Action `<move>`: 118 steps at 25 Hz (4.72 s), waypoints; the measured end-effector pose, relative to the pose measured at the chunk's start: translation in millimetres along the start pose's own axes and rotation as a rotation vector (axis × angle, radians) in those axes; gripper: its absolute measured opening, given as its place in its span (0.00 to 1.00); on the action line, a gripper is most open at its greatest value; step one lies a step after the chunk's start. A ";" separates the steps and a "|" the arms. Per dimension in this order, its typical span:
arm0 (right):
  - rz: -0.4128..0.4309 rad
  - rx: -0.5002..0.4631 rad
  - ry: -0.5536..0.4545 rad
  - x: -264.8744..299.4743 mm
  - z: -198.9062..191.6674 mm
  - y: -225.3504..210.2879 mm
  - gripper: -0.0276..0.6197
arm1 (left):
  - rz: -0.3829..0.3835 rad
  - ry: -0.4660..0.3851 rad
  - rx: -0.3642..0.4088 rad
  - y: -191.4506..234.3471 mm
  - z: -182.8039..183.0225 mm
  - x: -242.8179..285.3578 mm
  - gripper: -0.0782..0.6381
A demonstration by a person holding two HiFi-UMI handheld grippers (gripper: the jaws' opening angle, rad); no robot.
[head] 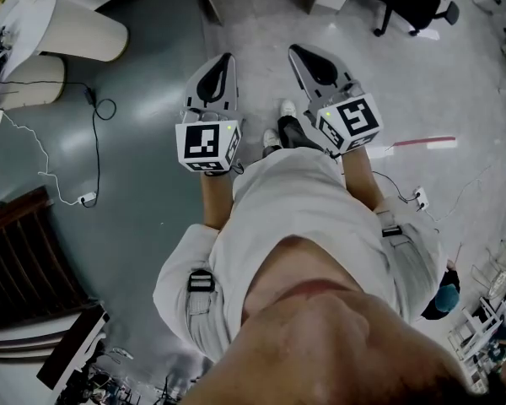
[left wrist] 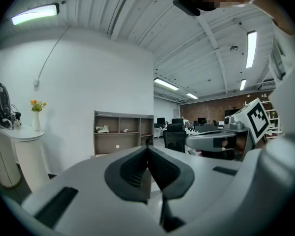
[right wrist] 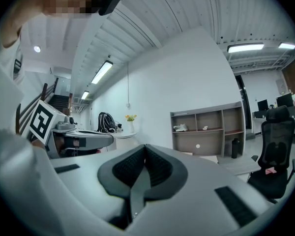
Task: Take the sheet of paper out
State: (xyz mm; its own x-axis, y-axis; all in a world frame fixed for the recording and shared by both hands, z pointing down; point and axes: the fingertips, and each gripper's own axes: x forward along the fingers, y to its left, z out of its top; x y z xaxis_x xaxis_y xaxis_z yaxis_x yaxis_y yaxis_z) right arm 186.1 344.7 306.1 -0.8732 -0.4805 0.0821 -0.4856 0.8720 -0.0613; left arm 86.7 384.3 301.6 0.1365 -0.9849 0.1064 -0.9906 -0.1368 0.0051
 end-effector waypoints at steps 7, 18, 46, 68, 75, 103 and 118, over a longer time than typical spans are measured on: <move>0.026 0.000 -0.013 32.5 11.1 -35.9 0.07 | 0.014 -0.008 0.006 14.8 12.0 44.9 0.12; 0.074 0.011 -0.029 68.5 21.0 -88.9 0.07 | 0.051 0.007 0.023 24.5 21.0 103.6 0.12; 0.089 0.060 -0.016 114.2 19.4 -147.7 0.07 | 0.070 0.026 0.012 45.1 21.5 172.3 0.12; 0.024 0.036 0.021 233.7 25.5 -149.1 0.07 | 0.002 0.010 -0.027 157.7 20.2 221.7 0.12; -0.020 0.027 0.036 253.2 22.8 -142.7 0.07 | -0.041 0.003 -0.033 180.7 17.6 226.1 0.13; -0.001 0.022 0.059 319.5 21.8 -177.5 0.07 | -0.017 0.017 -0.038 230.0 16.7 280.3 0.12; 0.011 0.039 0.028 368.8 31.1 -244.8 0.07 | -0.009 0.010 -0.007 249.2 30.7 362.8 0.12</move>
State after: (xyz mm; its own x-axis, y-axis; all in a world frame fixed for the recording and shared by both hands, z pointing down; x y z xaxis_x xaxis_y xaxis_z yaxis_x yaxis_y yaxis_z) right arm -18.4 -48.9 320.4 -0.8770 -0.4679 0.1092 -0.4781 0.8725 -0.1009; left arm -110.4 -10.3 310.9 0.1458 -0.9825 0.1161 -0.9893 -0.1452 0.0132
